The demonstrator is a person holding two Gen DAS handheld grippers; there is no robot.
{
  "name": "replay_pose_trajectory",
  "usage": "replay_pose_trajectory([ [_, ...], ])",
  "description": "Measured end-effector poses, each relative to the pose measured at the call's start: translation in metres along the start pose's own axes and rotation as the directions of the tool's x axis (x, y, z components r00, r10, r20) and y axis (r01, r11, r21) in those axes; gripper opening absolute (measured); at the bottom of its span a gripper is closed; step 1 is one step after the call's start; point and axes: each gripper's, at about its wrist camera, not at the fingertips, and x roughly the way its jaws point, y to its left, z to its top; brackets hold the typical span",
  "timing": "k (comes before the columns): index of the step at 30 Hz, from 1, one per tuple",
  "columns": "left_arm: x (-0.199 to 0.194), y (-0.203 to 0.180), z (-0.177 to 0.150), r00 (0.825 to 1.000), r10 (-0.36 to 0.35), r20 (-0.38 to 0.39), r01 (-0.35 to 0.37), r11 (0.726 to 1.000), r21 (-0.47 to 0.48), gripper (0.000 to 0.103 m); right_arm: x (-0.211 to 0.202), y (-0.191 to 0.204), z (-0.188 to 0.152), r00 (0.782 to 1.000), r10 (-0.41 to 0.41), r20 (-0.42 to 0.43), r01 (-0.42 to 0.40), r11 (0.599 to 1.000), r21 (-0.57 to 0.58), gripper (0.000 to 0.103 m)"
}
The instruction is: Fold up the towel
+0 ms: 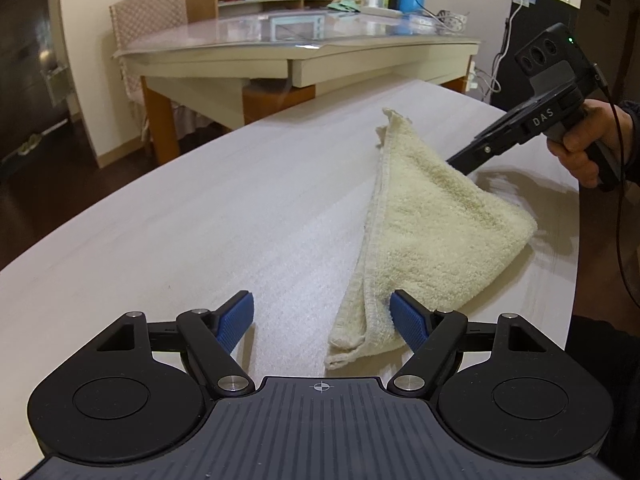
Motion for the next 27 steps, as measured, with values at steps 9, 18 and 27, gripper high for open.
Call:
replay_pose_trajectory([
  [9,0.001,0.000,-0.001,1.000,-0.002,0.005,0.002,1.000,-0.004,0.081,-0.011,0.012,-0.006,0.995,-0.099,0.014,0.100,0.993,-0.061,0.004],
  [18,0.002,0.001,-0.002,1.000,-0.003,0.009,0.003,1.000,-0.011,0.083,-0.024,-0.003,-0.014,0.996,-0.080,0.043,0.079,0.997,0.024,0.021],
  [27,0.002,0.000,-0.001,1.000,0.001,0.005,-0.001,1.000,-0.016,0.083,0.008,0.013,-0.003,0.994,-0.093,0.051,0.095,0.995,-0.038,0.030],
])
